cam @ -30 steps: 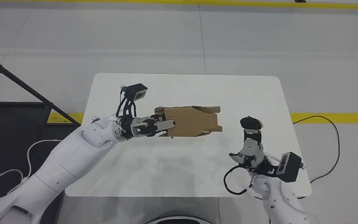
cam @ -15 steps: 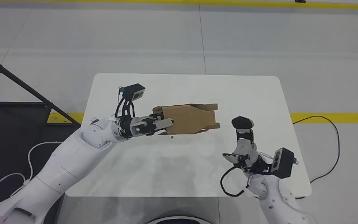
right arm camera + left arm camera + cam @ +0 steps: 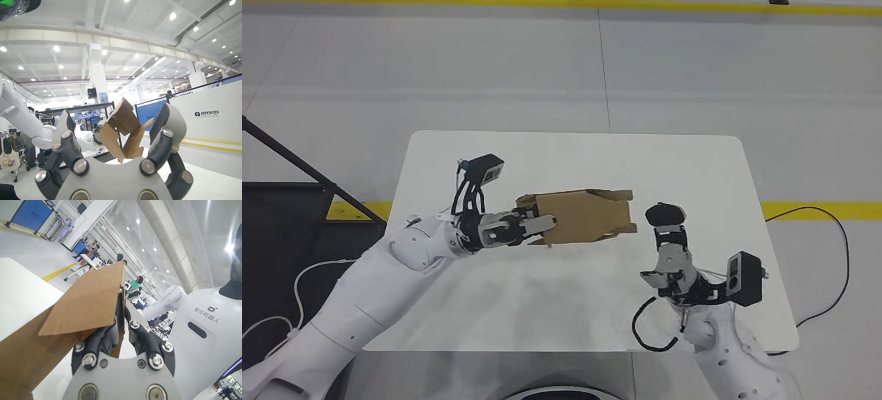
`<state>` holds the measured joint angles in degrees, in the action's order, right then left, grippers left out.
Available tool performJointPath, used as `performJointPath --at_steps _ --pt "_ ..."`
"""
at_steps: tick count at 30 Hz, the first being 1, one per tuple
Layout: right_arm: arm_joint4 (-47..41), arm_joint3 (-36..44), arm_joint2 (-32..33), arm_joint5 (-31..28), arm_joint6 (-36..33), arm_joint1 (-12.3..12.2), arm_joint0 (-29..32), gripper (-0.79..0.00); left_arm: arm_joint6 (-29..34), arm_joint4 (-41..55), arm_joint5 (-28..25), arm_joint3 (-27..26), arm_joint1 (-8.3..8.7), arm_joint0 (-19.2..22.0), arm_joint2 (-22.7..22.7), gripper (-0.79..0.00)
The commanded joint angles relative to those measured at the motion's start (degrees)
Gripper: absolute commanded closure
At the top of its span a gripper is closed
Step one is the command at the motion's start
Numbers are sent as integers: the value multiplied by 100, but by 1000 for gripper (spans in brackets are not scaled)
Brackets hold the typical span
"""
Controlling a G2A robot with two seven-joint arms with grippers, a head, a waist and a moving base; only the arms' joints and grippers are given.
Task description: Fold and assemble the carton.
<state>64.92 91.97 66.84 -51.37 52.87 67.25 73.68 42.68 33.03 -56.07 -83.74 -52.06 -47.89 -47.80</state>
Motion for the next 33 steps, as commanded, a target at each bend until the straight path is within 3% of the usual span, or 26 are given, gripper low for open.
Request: performJointPath --at_steps 1,6,33 --pt "-192 41 -30 -182 -177 -2 6 -785 -55 -73 15 -2 -21 -22 -24 0" --pt "-680 69 -56 -663 -659 -13 -27 -785 -160 -216 28 6 -72 -61 -86 0" --pt "-756 456 -450 -663 -659 -167 -189 -785 -72 -876 315 73 -264 -157 -298 0"
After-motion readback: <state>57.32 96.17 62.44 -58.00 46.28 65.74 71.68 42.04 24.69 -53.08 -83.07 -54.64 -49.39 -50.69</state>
